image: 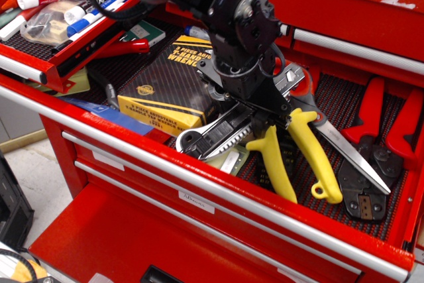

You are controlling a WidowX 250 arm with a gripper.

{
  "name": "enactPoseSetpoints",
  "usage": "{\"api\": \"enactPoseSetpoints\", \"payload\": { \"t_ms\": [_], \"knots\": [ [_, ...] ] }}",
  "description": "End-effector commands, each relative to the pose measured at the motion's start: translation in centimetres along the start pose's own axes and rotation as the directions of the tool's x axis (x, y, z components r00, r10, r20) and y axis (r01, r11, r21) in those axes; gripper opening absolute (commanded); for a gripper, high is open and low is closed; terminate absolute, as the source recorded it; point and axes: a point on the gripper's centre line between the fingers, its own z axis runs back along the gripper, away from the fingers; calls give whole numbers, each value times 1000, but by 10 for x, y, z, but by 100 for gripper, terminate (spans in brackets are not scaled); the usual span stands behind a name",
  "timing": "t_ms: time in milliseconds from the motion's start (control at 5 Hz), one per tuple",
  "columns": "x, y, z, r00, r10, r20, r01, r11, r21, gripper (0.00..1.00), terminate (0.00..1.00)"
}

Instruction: Pick up box cutter and put into drawer

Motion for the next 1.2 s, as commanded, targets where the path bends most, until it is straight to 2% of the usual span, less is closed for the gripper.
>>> {"api": "enactPoseSetpoints", "payload": {
  "t_ms": [0,200,400,600,800,1000],
  "knots": [
    [30,55,50,993,-107,-42,110,990,87,0,0],
    [40,101,68,972,-219,-88,230,963,144,0,0],
    [41,143,85,934,-307,-183,341,918,200,0,0],
    [34,161,107,893,-364,-265,432,860,271,0,0],
    [26,178,116,867,-406,-291,486,819,305,0,0],
    [14,192,108,857,-451,-248,513,786,345,0,0]
  ]
}}
